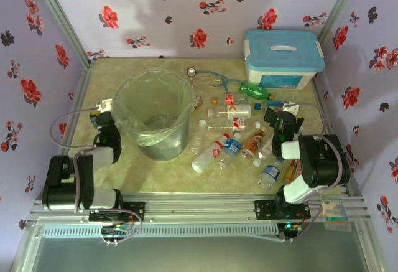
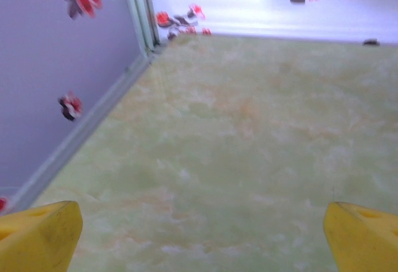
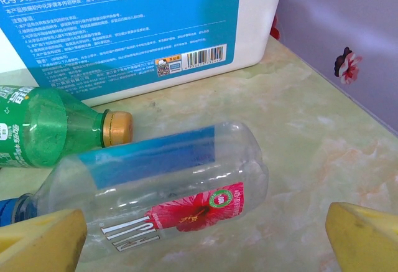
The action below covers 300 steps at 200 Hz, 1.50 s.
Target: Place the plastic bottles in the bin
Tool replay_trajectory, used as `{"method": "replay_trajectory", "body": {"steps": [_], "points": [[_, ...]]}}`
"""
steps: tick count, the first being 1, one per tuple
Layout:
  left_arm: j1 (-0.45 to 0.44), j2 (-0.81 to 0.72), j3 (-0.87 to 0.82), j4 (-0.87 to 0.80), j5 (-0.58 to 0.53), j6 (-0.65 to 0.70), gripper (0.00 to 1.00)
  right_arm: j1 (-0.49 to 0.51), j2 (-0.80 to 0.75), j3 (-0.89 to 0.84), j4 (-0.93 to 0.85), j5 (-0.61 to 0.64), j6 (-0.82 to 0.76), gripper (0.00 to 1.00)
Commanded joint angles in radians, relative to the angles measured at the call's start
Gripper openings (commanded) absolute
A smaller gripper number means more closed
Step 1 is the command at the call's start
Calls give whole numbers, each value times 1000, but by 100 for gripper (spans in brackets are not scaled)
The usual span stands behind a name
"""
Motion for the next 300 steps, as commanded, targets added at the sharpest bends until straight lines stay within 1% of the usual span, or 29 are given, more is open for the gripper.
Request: {"method": "replay_trajectory", "body": {"steps": [1,7,17,21,31,41,49,63,82,83,90,94,96,102,106,114,118,128,144,164,180,194,212,220,236,255,284,300], "points": [[7,-124,-9,-179,-87,-26,100,-7,-33,19,-32,-3,-9,99],[10,-177,-5,-244,-108,-43,100,-8,-54,35,-100,-34,-5,99],[8,-281,4,-353,-137,-89,100,-1,-66,40,-82,-32,-28,99],[8,-321,9,-396,-148,-110,100,1,-88,52,-121,-24,-30,99],[8,-414,20,-490,-156,-153,100,2,-157,103,-289,-18,-17,99],[8,-497,41,-590,-159,-194,100,3,-228,149,-421,-15,-3,99],[8,-547,63,-664,-162,-213,100,4,-279,188,-517,26,10,99],[8,-606,115,-794,-175,-243,100,4,-355,305,-799,59,74,99],[8,-641,229,-996,-184,-290,100,-10,-400,493,-1235,97,226,99],[8,-642,238,-1007,-183,-292,100,-10,-400,493,-1235,97,226,99],[10,-637,296,-1084,-184,-310,100,-30,-399,582,-1405,70,274,99],[10,-633,331,-1128,-185,-319,100,-38,-396,606,-1461,59,288,99],[9,-628,350,-1150,-186,-324,100,-47,-393,630,-1523,49,298,99],[7,-613,410,-1211,-182,-335,100,-63,-384,685,-1617,34,322,99],[7,-602,454,-1256,-176,-341,100,-81,-374,722,-1715,17,344,99],[8,-572,541,-1338,-164,-349,100,-103,-362,770,-1814,-3,357,99],[9,-557,583,-1375,-157,-355,100,-112,-362,785,-1871,-39,361,99],[8,-520,687,-1449,-128,-363,100,-125,-374,786,-1936,-43,366,99],[8,-457,829,-1534,-51,-366,99,-172,-388,746,-1977,-32,370,99],[8,-357,988,-1635,82,-361,99,-246,-382,691,-2012,-127,369,99],[9,-285,1088,-1724,166,-349,99,-252,-397,651,-2024,-165,391,98],[9,-246,1140,-1762,207,-331,99,-253,-408,621,-2035,-174,403,97],[9,-214,1170,-1784,253,-314,99,-270,-408,579,-2031,-158,399,95],[9,-202,1176,-1790,271,-310,99,-286,-407,557,-2012,-171,395,93],[9,-181,1175,-1791,308,-310,99,-314,-407,512,-1959,-224,386,91],[10,-175,1160,-1779,325,-312,98,-319,-413,468,-1871,-336,366,86],[9,-193,1135,-1752,325,-321,98,-320,-437,482,-1810,-367,349,85],[10,-198,1118,-1737,323,-328,97,-319,-401,515,-1809,-373,335,85]]}}
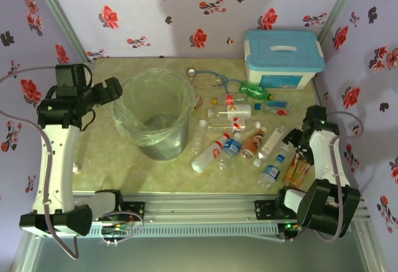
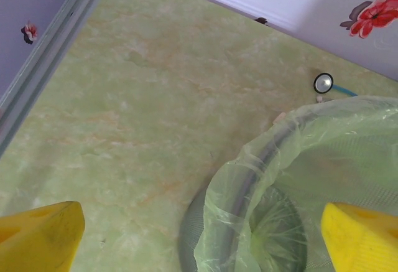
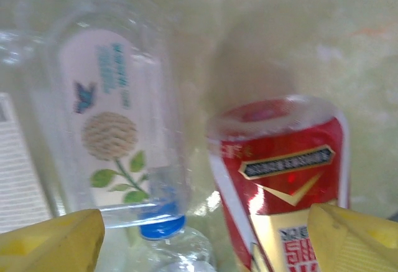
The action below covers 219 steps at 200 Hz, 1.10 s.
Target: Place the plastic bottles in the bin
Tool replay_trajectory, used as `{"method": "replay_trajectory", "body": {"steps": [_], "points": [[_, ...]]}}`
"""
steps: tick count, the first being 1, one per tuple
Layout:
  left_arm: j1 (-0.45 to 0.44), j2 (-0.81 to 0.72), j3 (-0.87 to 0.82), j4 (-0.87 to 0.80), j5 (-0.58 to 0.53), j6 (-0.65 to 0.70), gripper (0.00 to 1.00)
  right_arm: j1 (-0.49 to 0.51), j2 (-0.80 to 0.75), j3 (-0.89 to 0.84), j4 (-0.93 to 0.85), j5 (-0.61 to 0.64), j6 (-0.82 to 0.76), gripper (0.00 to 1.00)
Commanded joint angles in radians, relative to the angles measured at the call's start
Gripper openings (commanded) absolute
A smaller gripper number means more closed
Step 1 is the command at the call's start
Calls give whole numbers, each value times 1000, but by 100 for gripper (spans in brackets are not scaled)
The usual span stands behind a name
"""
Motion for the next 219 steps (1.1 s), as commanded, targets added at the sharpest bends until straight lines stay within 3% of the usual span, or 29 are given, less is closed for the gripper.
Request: {"method": "replay_trajectory", "body": {"steps": [1,88,175,219], "points": [[7,-22,-20,10,27,4,97,-5,15,49,52,-52,-33,85],[7,-6,-47,7,38,-6,96,17,261,146,102,-92,-65,79],[7,-1,-52,37,40,-15,95,36,352,115,146,-58,-82,72],[6,-3,-61,45,39,-23,95,37,402,111,177,-57,-103,64]]}}
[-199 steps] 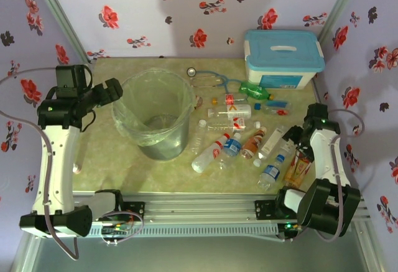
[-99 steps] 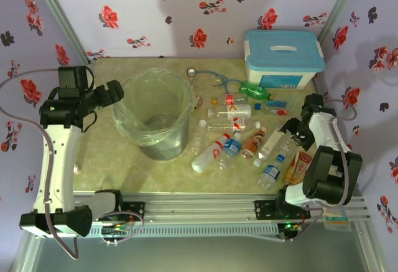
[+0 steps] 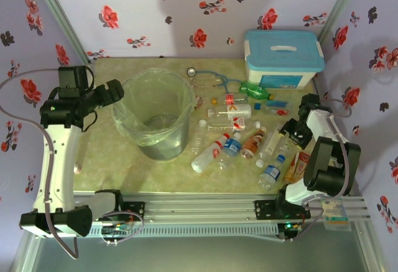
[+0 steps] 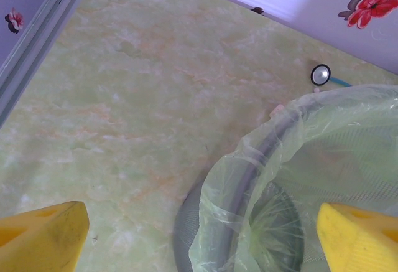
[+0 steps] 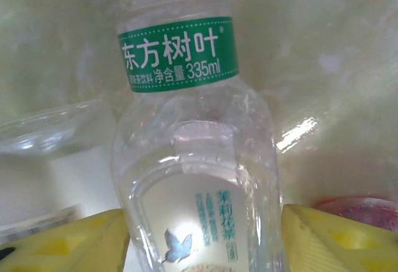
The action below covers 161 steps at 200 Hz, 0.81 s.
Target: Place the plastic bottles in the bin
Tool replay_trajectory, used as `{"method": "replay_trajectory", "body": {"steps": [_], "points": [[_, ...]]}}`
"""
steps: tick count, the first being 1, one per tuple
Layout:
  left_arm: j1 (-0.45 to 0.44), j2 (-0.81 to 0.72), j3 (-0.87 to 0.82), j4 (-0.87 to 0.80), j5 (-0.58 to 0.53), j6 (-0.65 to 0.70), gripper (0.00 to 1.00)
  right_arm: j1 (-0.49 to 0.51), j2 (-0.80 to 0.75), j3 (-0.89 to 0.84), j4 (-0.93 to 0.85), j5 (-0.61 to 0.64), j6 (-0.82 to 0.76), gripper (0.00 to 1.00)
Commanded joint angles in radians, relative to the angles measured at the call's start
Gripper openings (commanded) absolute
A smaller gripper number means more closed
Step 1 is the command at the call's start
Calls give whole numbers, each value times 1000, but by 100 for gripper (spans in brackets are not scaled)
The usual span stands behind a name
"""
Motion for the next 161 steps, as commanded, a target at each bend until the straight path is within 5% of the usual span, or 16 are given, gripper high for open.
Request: {"method": "replay_trajectory", "body": {"steps": [1,74,129,161], "points": [[7,1,-14,18,13,-18,95,4,37,-11,18,17,-25,64],[7,2,-22,36,13,-32,94,3,62,59,3,32,-43,60],[6,4,76,27,19,-30,94,10,-59,183,-112,8,-92,55],[4,27,185,37,120,-59,93,97,-195,227,-47,-95,-155,50]]}}
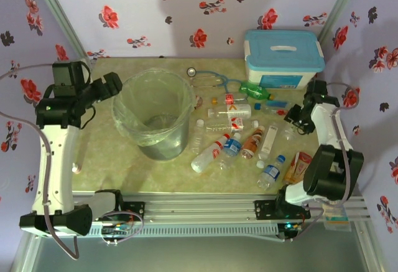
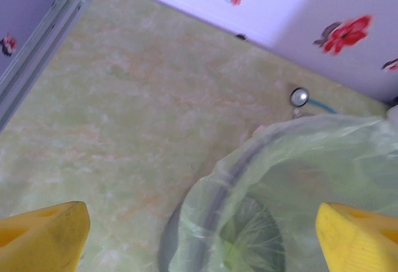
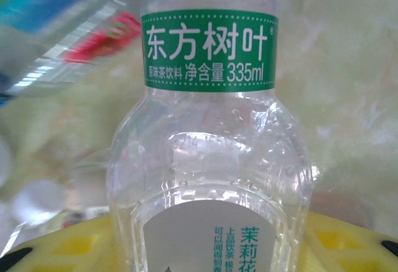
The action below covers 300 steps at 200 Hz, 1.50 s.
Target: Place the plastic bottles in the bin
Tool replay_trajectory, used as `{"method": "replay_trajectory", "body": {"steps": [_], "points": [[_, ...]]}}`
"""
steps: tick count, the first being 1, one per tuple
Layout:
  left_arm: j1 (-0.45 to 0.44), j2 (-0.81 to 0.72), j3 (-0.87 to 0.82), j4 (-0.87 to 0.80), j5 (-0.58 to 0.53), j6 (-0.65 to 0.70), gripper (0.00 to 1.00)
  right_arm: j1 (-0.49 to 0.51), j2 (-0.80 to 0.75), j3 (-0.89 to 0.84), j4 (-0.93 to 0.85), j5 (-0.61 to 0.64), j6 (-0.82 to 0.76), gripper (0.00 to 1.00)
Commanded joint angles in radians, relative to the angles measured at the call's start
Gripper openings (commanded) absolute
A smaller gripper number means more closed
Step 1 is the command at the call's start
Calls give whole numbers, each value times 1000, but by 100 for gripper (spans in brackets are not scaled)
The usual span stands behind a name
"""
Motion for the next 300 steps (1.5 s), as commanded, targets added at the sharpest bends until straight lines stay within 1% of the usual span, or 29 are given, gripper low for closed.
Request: {"method": "replay_trajectory", "body": {"steps": [1,21,31,42,49,64,98,125,145,163,180,193,204,232,271,300], "points": [[3,18,94,20,101,-35,93,73,-110,52,13,-90,-71,50],[-16,50,150,98,220,-80,93,154,-191,67,106,-192,-138,41],[-44,68,176,126,268,-101,92,206,-225,76,147,-216,-176,41],[-86,96,211,146,296,-119,92,255,-247,100,166,-246,-205,41],[-119,112,239,151,305,-121,92,277,-254,114,171,-262,-216,41],[-200,159,306,153,315,-116,92,357,-260,162,178,-293,-249,42],[-365,258,424,186,348,-132,94,549,-249,245,187,-296,-331,43],[-475,326,438,254,370,-170,94,665,-222,287,228,-301,-342,43],[-543,378,436,297,379,-203,94,727,-200,312,254,-280,-353,43],[-594,421,436,318,379,-217,95,760,-183,331,271,-278,-360,43],[-615,451,427,342,379,-241,95,781,-174,341,287,-283,-360,43],[-627,463,411,380,377,-264,94,794,-169,345,298,-288,-360,42],[-640,472,401,412,379,-278,91,799,-168,344,308,-290,-357,43],[-650,501,398,433,377,-298,84,803,-168,340,329,-297,-352,42],[-660,521,382,478,379,-327,70,804,-158,338,342,-288,-353,42],[-662,527,358,501,378,-348,64,804,-153,329,363,-284,-352,41]]}}
